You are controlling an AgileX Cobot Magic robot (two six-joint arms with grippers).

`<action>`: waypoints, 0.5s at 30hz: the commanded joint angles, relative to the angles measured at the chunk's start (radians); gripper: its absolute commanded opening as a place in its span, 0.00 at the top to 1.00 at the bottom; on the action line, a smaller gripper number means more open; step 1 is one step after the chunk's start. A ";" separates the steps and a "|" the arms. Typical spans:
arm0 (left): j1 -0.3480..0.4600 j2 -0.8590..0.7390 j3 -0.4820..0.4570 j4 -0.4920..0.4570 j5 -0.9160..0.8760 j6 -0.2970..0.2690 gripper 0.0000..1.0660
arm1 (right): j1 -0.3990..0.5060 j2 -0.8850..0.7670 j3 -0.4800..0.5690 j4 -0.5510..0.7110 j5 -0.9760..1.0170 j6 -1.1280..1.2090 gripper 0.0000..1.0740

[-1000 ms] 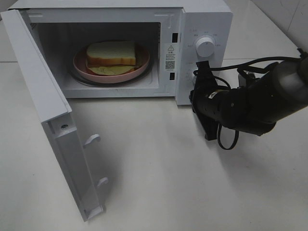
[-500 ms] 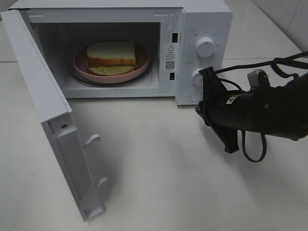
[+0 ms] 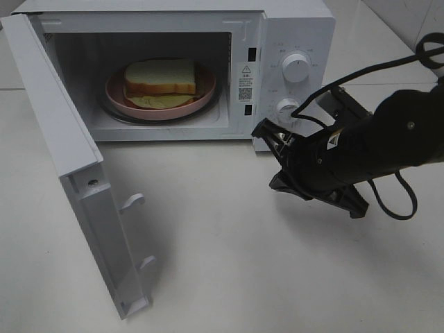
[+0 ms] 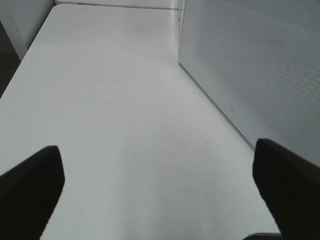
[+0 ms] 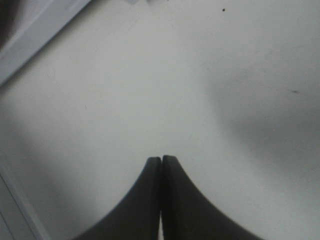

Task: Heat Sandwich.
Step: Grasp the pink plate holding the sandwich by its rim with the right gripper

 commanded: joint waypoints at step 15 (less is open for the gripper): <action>-0.001 -0.016 0.002 0.000 -0.014 0.001 0.08 | 0.000 -0.018 -0.221 -0.031 0.537 -0.877 0.94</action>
